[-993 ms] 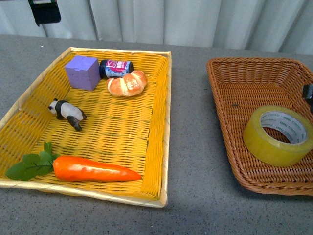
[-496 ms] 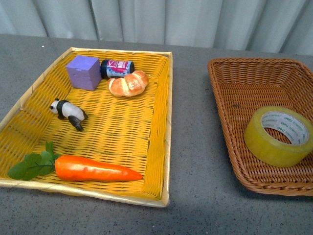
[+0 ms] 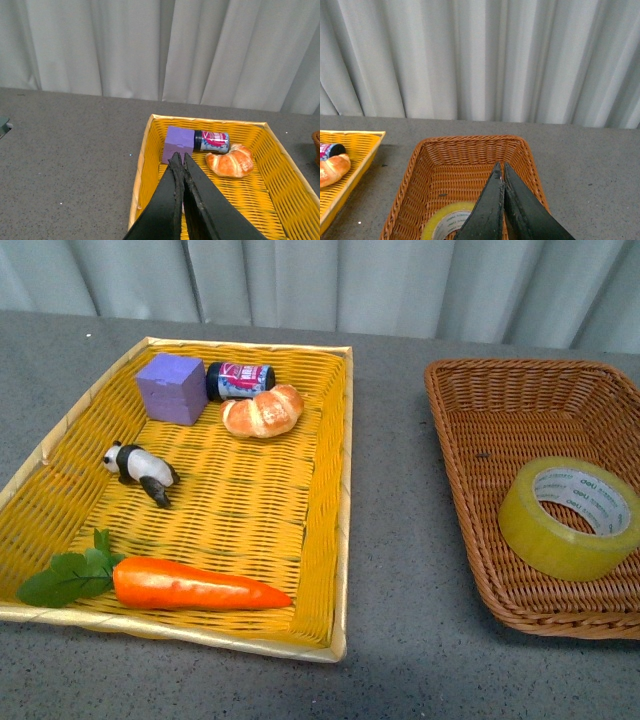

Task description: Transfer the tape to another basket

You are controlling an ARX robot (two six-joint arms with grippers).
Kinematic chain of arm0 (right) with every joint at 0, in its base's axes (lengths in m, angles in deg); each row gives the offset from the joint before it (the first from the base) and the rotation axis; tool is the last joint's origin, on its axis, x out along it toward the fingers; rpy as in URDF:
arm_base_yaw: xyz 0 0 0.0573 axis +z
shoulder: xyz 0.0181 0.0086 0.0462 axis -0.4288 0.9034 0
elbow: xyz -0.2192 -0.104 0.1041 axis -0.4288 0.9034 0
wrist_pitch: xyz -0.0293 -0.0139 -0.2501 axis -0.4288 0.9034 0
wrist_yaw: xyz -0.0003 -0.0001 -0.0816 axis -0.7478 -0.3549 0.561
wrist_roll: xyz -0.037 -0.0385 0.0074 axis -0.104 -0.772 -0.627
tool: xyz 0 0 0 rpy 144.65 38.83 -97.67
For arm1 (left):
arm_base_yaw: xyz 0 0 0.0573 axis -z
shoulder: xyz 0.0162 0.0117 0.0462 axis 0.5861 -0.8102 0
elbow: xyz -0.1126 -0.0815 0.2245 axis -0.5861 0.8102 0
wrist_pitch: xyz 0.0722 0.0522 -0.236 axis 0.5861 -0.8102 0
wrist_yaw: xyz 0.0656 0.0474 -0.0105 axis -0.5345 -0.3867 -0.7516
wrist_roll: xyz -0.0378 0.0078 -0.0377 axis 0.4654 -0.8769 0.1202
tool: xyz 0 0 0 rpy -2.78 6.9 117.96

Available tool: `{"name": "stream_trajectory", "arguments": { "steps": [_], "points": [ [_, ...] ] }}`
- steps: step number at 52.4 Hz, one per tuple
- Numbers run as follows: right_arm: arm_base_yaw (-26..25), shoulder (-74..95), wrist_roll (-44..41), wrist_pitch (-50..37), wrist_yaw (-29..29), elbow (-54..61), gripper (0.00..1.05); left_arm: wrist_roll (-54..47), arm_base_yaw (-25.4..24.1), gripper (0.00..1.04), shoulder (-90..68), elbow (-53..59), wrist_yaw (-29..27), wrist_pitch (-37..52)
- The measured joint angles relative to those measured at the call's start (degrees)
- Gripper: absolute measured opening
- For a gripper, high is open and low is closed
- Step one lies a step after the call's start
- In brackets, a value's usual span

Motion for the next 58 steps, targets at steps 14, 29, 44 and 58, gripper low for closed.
{"name": "stream_trajectory", "arguments": {
  "steps": [14, 29, 44, 58],
  "points": [
    [0.00, -12.68, 0.00, 9.99, 0.00, 2.84, 0.01, 0.00, 0.00, 0.04, 12.15, 2.86, 0.09, -9.27],
    [0.00, -24.61, 0.00, 20.41, -0.04, 3.82, 0.01, 0.00, 0.00, 0.04, 24.48, 3.69, 0.07, -19.80],
    [0.00, -33.75, 0.00, 28.89, -0.07, 3.89, 0.01, 0.02, 0.00, 0.04, 34.49, 3.74, 0.07, -29.05],
    [0.00, -41.16, 0.00, 36.02, -0.09, 3.89, 0.01, 0.00, 0.00, 0.04, 42.10, 3.74, 0.07, -36.33]
  ]
}}
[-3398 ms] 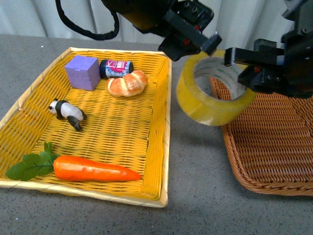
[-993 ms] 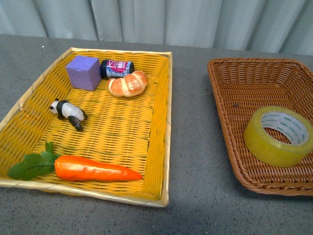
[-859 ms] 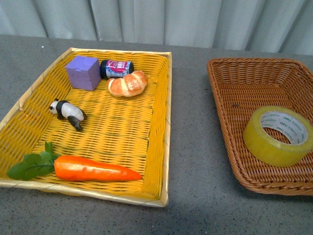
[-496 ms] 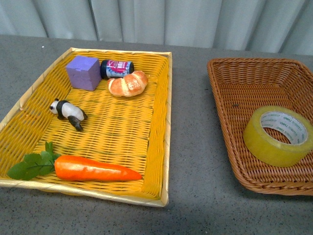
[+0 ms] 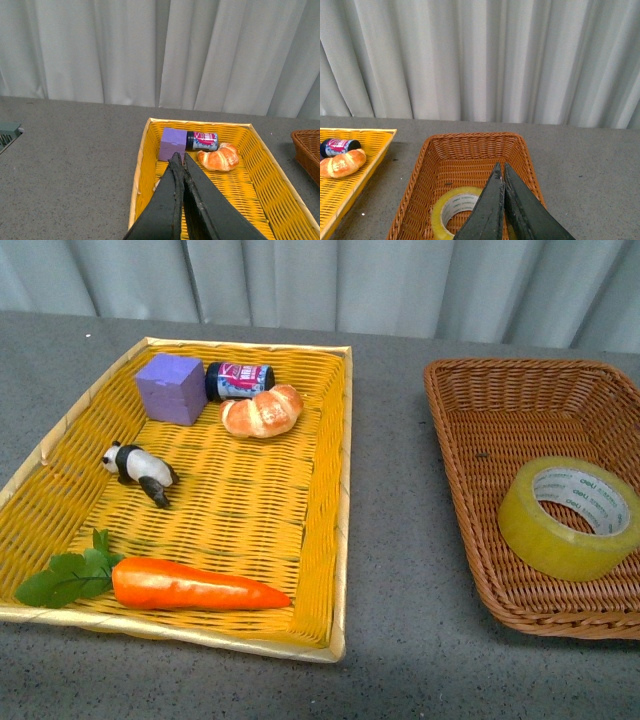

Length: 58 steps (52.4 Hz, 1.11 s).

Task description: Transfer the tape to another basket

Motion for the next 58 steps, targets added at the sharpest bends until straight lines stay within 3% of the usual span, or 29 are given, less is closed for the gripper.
{"name": "stream_trajectory", "arguments": {
  "steps": [27, 33, 36, 46, 49, 58],
  "points": [
    [0.00, -8.68, 0.00, 8.63, -0.04, 0.00, 0.01, 0.00, 0.00, 0.04, 9.33, 0.00, 0.00, -9.27],
    [0.00, -16.28, 0.00, 18.08, -0.07, -0.04, 0.01, -0.02, 0.00, 0.04, 13.35, 0.00, -0.04, -14.32],
    [0.00, -18.01, 0.00, 18.34, -0.07, -0.04, 0.01, -0.02, 0.00, 0.04, 17.66, 0.00, 0.07, -19.43],
    [0.00, -18.29, 0.00, 18.60, -0.07, -0.04, 0.01, -0.02, 0.00, 0.04, 19.80, 0.00, 0.11, -20.13],
    [0.00, -18.34, -0.04, 18.60, -0.09, -0.04, 0.04, 0.02, 0.00, 0.10, 19.85, 0.00, 0.11, -20.15],
    [0.00, -18.34, -0.04, 18.60, -0.07, -0.04, 0.34, 0.02, 0.00, 0.40, 19.85, 0.00, 0.11, -20.15]
  ]
}}
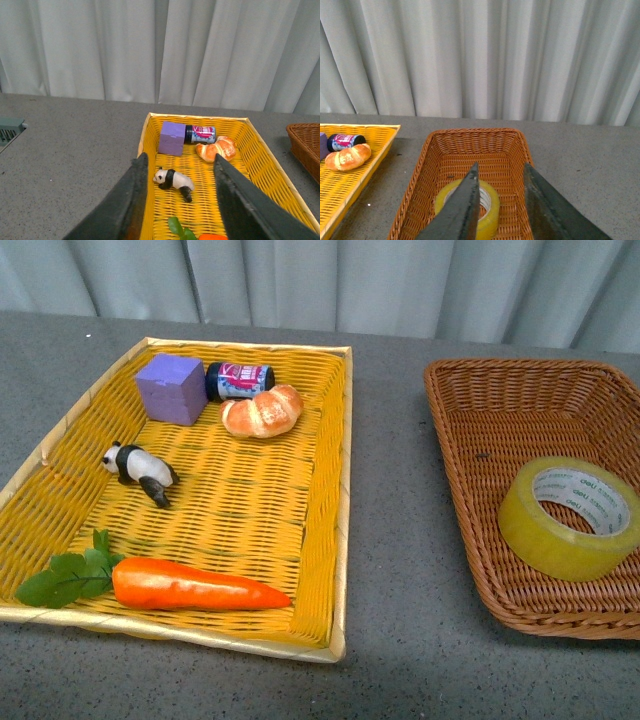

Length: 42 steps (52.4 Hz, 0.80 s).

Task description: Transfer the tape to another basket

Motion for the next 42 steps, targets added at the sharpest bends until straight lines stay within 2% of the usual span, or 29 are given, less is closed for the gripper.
{"name": "stream_trajectory", "arguments": {
  "steps": [6, 11, 17, 19, 22, 42],
  "points": [
    [0.00, 0.00, 0.00, 0.00, -0.02, 0.00, 0.57, 0.00, 0.00, 0.64, 0.00, 0.00, 0.00, 0.00],
    [0.00, 0.00, 0.00, 0.00, -0.02, 0.00, 0.71, 0.00, 0.00, 0.80, 0.00, 0.00, 0.00, 0.00],
    [0.00, 0.00, 0.00, 0.00, 0.00, 0.00, 0.91, -0.02, 0.00, 0.98, 0.00, 0.00, 0.00, 0.00],
    [0.00, 0.00, 0.02, 0.00, -0.02, 0.00, 0.97, -0.13, 0.00, 1.00, 0.00, 0.00, 0.00, 0.00],
    [0.00, 0.00, 0.07, 0.00, 0.00, 0.00, 0.96, -0.11, 0.00, 0.98, 0.00, 0.00, 0.00, 0.00],
    [0.00, 0.00, 0.04, 0.00, 0.00, 0.00, 0.96, -0.13, 0.00, 0.98, 0.00, 0.00, 0.00, 0.00]
  ]
}}
